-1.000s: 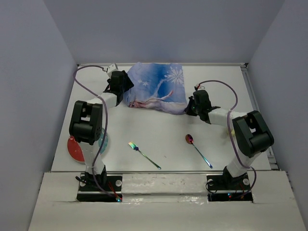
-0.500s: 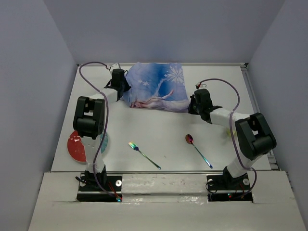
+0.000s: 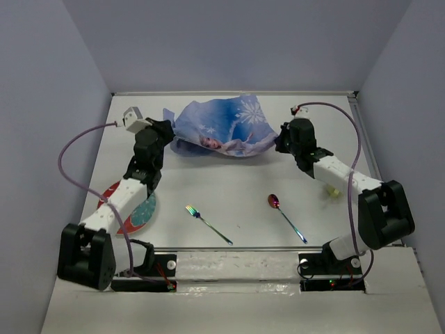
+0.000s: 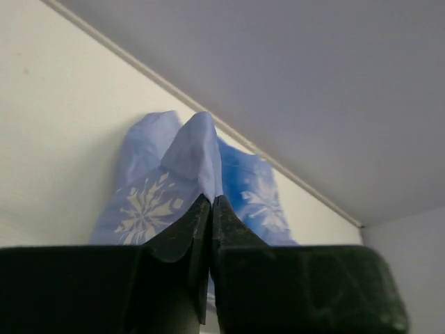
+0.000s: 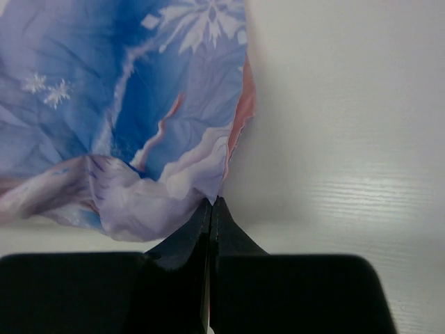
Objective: Set the dinner table for one person
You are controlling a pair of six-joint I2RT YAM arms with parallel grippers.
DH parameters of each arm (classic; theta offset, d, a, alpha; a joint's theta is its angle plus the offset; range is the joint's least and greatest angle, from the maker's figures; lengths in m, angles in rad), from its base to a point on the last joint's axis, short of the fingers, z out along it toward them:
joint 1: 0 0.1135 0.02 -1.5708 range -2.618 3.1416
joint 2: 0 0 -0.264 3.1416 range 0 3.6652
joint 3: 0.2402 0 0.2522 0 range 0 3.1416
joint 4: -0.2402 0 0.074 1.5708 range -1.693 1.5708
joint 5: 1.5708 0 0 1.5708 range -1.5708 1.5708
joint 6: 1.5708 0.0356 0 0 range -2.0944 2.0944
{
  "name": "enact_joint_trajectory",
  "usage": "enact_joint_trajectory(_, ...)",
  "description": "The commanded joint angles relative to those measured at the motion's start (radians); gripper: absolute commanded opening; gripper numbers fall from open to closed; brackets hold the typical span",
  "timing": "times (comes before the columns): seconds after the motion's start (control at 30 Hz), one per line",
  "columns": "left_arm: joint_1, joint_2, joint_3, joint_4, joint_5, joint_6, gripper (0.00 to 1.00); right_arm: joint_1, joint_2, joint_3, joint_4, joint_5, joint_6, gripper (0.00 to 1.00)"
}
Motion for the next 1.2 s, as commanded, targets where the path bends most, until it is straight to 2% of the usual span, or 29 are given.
enact_joint_trajectory(0.0,-0.071,-0.138,-0.295,0.135,-0.107,-0.173,0.30,-0.005,-0.065,-0.040,0.017,0.048,0.005,0.00)
enact_joint_trajectory(0.03,-0.072,-0.162,-0.337,0.147,-0.108,-0.195,0.38,-0.005,-0.072,-0.072,0.015,0.054,0.007,0.00)
enact_joint_trajectory(0.07,-0.072,-0.187,-0.375,0.153,-0.111,-0.203,0.57,-0.005,-0.078,-0.089,0.014,0.066,0.010,0.00)
enact_joint_trajectory(0.13,-0.071,-0.256,-0.444,0.130,-0.145,-0.200,0.77,-0.005,-0.101,-0.135,0.012,0.086,0.013,0.00)
enact_joint_trajectory(0.2,-0.071,-0.343,-0.467,0.084,-0.163,-0.192,0.85,-0.014,-0.114,-0.157,0.006,0.109,0.010,0.00)
enact_joint_trajectory(0.23,-0.071,-0.374,-0.493,0.048,-0.170,-0.192,0.86,-0.023,-0.127,-0.166,0.001,0.126,0.008,0.00)
enact_joint_trajectory(0.27,-0.071,-0.403,-0.509,0.034,-0.171,-0.191,0.97,-0.024,-0.137,-0.173,-0.005,0.135,0.007,0.00)
enact_joint_trajectory(0.3,-0.068,-0.446,-0.520,0.020,-0.173,-0.191,0.99,-0.039,-0.144,-0.183,-0.012,0.141,0.005,0.00)
enact_joint_trajectory(0.4,-0.063,-0.471,-0.524,-0.072,-0.179,-0.168,0.99,-0.057,-0.163,-0.177,-0.016,0.134,-0.002,0.00)
enact_joint_trajectory(0.5,-0.051,-0.431,-0.497,-0.108,-0.165,-0.142,0.99,-0.066,-0.155,-0.126,-0.025,0.135,-0.018,0.00)
enact_joint_trajectory(0.67,-0.020,-0.358,-0.435,-0.193,-0.069,-0.118,0.99,-0.103,-0.114,-0.031,-0.045,0.111,-0.047,0.00)
enact_joint_trajectory(0.97,-0.013,-0.497,-0.470,-0.445,0.069,-0.161,0.99,-0.112,-0.071,0.004,-0.045,0.069,-0.048,0.00)
enact_joint_trajectory(1.1,-0.013,-0.641,-0.510,-0.512,0.131,-0.180,0.87,-0.112,-0.065,0.014,-0.043,0.048,-0.045,0.00)
enact_joint_trajectory(1.13,-0.014,-0.666,-0.513,-0.513,0.145,-0.174,0.82,-0.112,-0.065,0.015,-0.043,0.046,-0.045,0.00)
enact_joint_trajectory(1.17,-0.020,-0.701,-0.507,-0.517,0.174,-0.145,0.73,-0.112,-0.060,0.017,-0.043,0.045,-0.047,0.00)
